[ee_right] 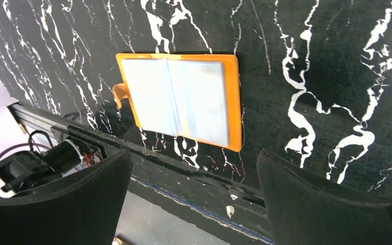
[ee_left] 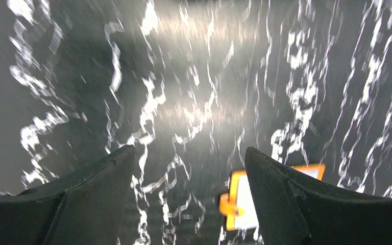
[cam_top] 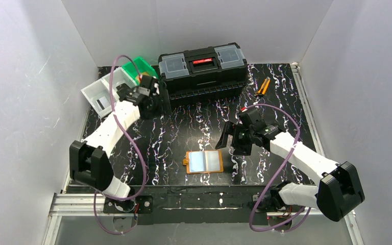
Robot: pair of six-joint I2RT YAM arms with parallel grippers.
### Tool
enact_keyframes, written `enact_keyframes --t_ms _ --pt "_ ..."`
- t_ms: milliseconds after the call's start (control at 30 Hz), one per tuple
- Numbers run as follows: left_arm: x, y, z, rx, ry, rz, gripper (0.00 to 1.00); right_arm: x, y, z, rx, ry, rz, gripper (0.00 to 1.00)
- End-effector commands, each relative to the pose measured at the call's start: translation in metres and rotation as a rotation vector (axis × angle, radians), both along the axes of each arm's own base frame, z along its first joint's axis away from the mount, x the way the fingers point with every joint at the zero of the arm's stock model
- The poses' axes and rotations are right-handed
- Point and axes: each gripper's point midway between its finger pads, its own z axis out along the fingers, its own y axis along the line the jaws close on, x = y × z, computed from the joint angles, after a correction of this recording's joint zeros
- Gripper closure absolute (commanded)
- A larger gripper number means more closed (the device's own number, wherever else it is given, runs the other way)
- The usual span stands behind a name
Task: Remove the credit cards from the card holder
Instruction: Remove the credit card from the card holder.
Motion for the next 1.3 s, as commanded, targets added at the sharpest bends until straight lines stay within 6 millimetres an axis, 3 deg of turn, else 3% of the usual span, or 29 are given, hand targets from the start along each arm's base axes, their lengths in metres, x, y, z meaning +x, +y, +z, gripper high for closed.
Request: enact_keyframes --t_ms 0,300,433,600,967,1267 --pt "-0.058 -0.039 -0.012 -0.03 0.043 -0.088 0.23 0.001 -0.014 -0.002 -0.035 -0.02 -0.073 0.02" --pt "-0.135 -0.138 -0.051 0.042 0.109 -0.35 0.31 -0.003 -0.042 -0.004 -0.056 -0.029 -0.249 0.01" --pt "-0.154 -0.171 -0.066 0.067 0.126 -0.433 0.35 -0.01 -0.057 -0.007 -0.062 -0.024 -0.348 0.02" --pt "-0.165 -0.198 -0.082 0.083 0.147 -0.506 0.39 -0.022 -0.075 -0.011 -0.044 -0.032 -0.458 0.02" --pt "-0.176 -0.234 -0.107 0.13 0.177 -0.626 0.45 -0.029 -0.083 -0.01 -0.015 -0.057 -0.499 0.02" --pt "-0.182 -0.231 -0.135 0.22 0.217 -0.659 0.46 -0.027 -0.077 -0.009 -0.013 -0.046 -0.466 0.02"
